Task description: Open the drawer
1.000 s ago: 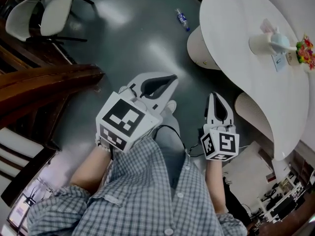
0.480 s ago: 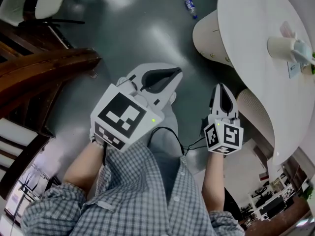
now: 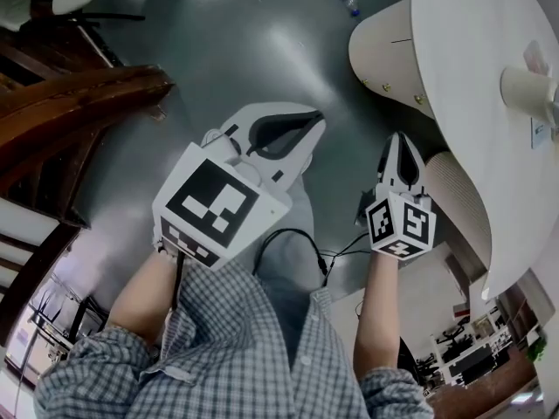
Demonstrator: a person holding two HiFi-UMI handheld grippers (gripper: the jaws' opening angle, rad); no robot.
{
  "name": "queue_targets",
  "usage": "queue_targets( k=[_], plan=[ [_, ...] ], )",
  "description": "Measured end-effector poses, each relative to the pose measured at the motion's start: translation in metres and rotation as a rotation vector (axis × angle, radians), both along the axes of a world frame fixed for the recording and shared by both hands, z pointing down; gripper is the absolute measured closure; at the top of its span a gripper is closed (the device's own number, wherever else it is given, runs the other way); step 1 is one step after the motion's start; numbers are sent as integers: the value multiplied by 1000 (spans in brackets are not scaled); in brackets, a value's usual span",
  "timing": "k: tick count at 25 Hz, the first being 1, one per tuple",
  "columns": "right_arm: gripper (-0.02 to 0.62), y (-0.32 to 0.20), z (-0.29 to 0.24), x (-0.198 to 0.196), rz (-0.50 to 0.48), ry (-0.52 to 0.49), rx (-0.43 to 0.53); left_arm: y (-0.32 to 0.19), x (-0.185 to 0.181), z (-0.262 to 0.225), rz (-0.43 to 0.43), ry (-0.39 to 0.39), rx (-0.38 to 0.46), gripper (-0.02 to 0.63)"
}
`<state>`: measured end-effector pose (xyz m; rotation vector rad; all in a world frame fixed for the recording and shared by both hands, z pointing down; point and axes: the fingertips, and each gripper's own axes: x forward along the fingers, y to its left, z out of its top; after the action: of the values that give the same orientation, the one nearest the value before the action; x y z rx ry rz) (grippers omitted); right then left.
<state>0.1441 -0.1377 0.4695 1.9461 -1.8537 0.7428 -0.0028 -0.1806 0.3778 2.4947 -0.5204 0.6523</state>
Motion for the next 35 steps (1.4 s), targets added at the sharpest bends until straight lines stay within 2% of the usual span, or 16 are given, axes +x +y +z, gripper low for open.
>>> queue_targets(
  k=[13, 17, 21, 23, 25, 35],
  plan=[
    [584, -3, 69, 59, 192, 58, -45, 0, -4, 45, -66, -9, -45, 601],
    [583, -13, 90, 67, 225, 76, -70, -3, -15, 57, -95, -25, -73, 601],
    [583, -18, 98, 86, 250, 101, -77, 6, -11, 61, -96, -33, -85, 601],
    [565, -18, 98, 94, 241, 129, -80, 14, -7, 60, -94, -36, -89, 601],
    [517, -21, 100, 99, 243, 139, -84, 17, -5, 61, -92, -39, -92, 601],
    [485, -37, 119, 118, 318, 121, -85, 22, -8, 73, -89, -43, -127, 601]
  ],
)
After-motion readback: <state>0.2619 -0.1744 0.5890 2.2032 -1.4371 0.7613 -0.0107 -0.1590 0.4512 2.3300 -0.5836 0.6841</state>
